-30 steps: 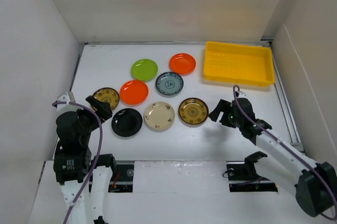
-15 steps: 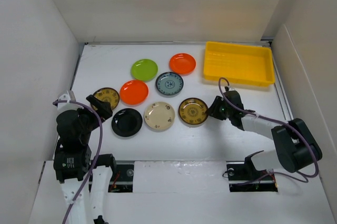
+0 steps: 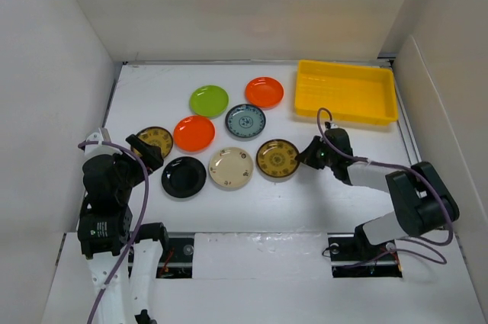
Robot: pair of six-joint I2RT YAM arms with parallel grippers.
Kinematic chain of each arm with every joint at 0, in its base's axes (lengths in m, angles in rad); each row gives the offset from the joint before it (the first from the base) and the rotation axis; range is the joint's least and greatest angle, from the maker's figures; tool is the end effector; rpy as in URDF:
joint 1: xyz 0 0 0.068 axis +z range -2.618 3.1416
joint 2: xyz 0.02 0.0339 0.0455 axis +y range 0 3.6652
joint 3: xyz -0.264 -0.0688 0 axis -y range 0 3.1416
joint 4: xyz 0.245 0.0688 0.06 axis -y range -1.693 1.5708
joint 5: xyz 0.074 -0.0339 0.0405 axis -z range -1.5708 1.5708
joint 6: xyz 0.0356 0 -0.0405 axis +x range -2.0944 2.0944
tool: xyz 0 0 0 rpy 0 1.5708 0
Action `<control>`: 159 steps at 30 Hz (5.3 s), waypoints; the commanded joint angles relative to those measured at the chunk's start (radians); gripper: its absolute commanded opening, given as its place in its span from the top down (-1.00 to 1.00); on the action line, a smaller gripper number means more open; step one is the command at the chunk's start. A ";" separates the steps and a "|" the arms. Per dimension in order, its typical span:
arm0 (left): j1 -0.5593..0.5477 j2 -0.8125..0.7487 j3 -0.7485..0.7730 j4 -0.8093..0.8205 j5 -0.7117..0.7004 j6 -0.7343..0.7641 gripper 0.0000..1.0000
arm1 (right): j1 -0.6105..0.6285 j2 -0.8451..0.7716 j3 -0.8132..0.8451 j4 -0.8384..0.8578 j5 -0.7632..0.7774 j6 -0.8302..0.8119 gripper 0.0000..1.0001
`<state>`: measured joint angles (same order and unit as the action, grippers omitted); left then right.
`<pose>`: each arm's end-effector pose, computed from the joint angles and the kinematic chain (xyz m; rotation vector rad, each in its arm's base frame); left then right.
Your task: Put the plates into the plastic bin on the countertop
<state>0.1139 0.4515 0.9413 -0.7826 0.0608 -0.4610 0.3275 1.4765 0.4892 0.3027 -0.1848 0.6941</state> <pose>0.0751 0.0064 0.3653 -0.4905 1.8083 -0.2964 0.2485 0.0913 0.1360 0.3269 2.3304 0.7355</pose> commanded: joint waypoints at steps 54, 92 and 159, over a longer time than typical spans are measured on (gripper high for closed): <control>0.007 0.000 -0.015 0.042 0.040 0.015 -0.99 | 0.106 0.159 0.557 -0.154 -0.061 -0.205 -0.89; 0.007 -0.010 -0.015 0.042 0.040 0.015 -0.99 | 0.001 -0.110 0.371 -0.206 0.102 -0.102 1.00; -0.002 0.000 -0.024 0.042 0.039 0.024 -0.99 | 0.136 0.633 0.770 -0.037 -0.025 0.058 0.45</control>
<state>0.1131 0.4488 0.9226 -0.7750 0.1009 -0.4522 0.4599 2.0899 1.2083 0.3161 -0.1921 0.7429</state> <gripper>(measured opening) 0.993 0.291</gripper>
